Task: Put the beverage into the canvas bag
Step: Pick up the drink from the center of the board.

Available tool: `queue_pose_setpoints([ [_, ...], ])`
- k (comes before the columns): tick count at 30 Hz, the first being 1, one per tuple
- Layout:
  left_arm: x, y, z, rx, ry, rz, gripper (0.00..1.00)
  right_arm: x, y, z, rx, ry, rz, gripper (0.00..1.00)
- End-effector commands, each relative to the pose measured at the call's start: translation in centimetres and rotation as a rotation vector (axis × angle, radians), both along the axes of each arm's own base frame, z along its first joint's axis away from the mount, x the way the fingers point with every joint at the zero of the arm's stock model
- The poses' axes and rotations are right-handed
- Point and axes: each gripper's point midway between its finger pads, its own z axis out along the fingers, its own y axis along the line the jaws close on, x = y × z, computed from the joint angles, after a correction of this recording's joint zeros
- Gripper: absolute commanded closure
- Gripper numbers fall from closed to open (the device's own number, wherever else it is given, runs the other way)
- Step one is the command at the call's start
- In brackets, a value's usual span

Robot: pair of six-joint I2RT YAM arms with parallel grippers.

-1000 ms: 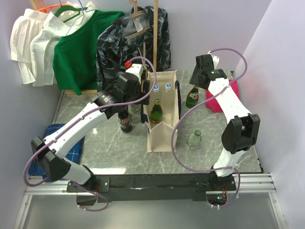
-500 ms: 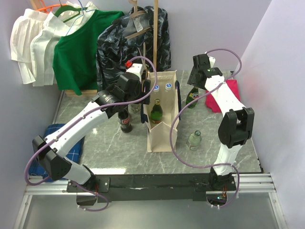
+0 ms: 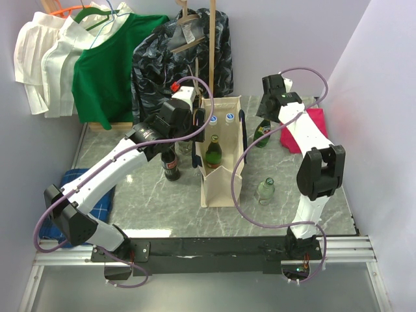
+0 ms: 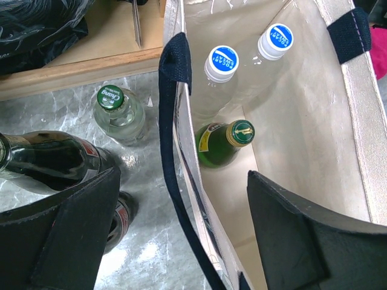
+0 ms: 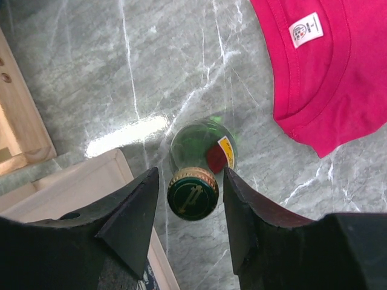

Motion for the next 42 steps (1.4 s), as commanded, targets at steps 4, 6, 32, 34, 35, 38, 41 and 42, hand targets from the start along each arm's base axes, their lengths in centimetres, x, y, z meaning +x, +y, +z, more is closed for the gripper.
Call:
queue_pose_setpoints([
  [4,0.6,0.2,1.8,-0.023,-0.047,0.012,0.09,0.8,-0.3,0.3,0.005,-0.011,-0.014,0.46],
  [6,0.6,0.2,1.8,-0.024,-0.047,0.012,0.09,0.7,-0.4,0.1,0.001,-0.005,-0.016,0.47],
  [32,0.6,-0.3,1.5,-0.044,-0.029,0.010,0.11,0.4,-1.0,3.9,-0.027,-0.068,-0.008,1.00],
  [34,0.6,-0.3,1.4,-0.043,-0.025,0.009,0.11,0.4,-1.0,4.4,-0.028,-0.075,-0.008,1.00],
  [35,0.6,-0.3,1.3,-0.042,-0.022,0.010,0.11,0.4,-1.0,4.6,-0.029,-0.079,-0.004,1.00],
  [38,0.6,-0.3,1.1,-0.042,-0.015,0.011,0.11,0.1,-1.1,5.4,-0.027,-0.087,-0.004,1.00],
  [41,0.4,-0.4,0.7,-0.041,-0.004,0.007,0.11,-0.2,-1.0,6.2,-0.022,-0.101,-0.003,1.00],
  [42,0.4,-0.4,0.5,-0.042,0.002,0.009,0.11,-0.4,-1.1,6.6,-0.019,-0.109,-0.004,1.00],
])
